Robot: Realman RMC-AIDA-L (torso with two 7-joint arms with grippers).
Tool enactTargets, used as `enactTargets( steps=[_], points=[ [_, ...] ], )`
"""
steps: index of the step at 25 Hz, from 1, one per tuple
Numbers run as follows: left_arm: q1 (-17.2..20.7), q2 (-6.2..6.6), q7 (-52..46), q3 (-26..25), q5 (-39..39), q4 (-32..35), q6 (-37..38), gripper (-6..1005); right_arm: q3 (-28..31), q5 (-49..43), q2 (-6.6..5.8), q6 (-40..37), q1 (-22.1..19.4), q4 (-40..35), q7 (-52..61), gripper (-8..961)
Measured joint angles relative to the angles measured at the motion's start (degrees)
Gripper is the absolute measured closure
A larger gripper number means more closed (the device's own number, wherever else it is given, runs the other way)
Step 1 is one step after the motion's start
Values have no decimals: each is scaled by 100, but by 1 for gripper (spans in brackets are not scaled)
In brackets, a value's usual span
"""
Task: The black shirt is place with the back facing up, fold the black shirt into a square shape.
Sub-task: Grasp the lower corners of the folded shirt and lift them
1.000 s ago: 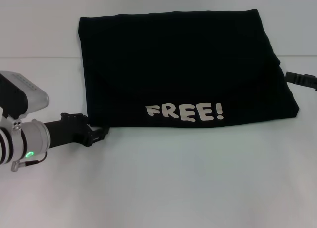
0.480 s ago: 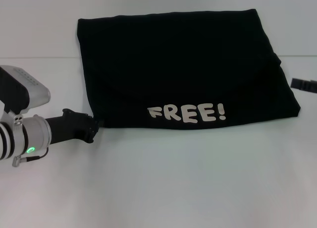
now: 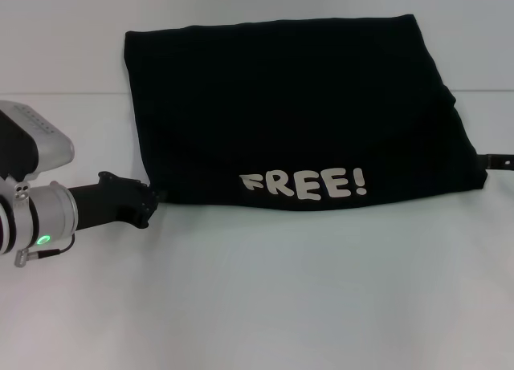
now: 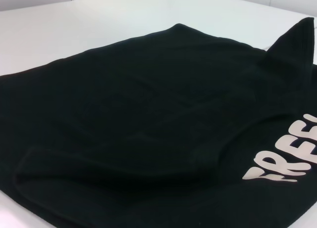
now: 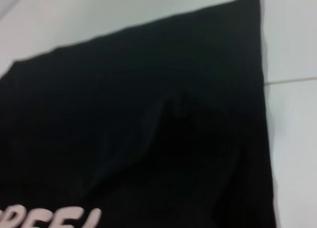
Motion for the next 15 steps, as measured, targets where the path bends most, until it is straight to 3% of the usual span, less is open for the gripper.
enactTargets(
  steps=[5, 15],
  points=[
    [-22, 8, -8, -3, 0, 2, 5, 982, -610, -85, 174, 732, 154, 160, 83, 83],
    [-78, 27, -70, 26, -1, 14, 9, 982, -1212, -89, 273, 1549, 456, 702, 40, 173]
  ],
)
